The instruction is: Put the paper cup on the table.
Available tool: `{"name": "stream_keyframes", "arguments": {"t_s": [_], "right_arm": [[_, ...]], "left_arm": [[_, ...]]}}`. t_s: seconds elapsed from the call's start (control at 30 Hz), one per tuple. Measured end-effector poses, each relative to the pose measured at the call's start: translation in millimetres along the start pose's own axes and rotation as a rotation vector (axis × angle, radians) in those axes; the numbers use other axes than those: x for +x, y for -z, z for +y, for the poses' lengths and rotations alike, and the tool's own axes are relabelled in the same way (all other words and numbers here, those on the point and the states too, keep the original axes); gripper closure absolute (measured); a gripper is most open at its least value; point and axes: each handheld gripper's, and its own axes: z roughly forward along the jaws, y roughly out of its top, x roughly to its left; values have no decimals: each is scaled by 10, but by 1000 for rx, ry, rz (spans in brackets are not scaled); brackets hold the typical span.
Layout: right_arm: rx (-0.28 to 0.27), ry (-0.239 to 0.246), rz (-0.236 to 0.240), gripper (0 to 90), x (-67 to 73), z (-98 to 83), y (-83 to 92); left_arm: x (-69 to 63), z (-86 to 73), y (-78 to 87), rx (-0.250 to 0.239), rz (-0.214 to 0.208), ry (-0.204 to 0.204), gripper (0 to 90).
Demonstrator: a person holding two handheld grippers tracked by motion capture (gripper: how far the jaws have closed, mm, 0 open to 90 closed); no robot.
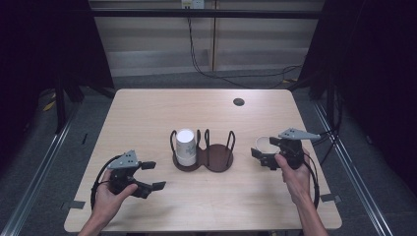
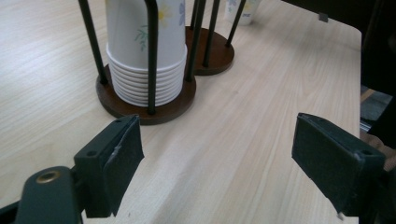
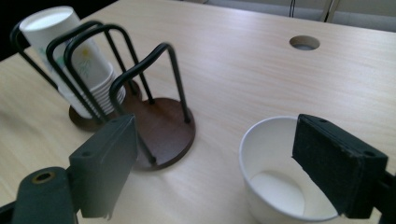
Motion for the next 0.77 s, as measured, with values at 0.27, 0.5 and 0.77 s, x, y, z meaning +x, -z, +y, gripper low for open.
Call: {"name": "stream_keyframes", "arguments": {"t_s": [0.27,0.5,0.77], "right_arm": [[-4,27,48,143,277,-143,50],[3,45,101,154,505,-281,-34],[10,49,174,135,681,-440,-134]], "left_arm": [[-42,-27,10,-11,-3,-1,162],[-56,-82,29,-20,-14,11,162],[-148,-156,-24,-61,-23,36,174]]}}
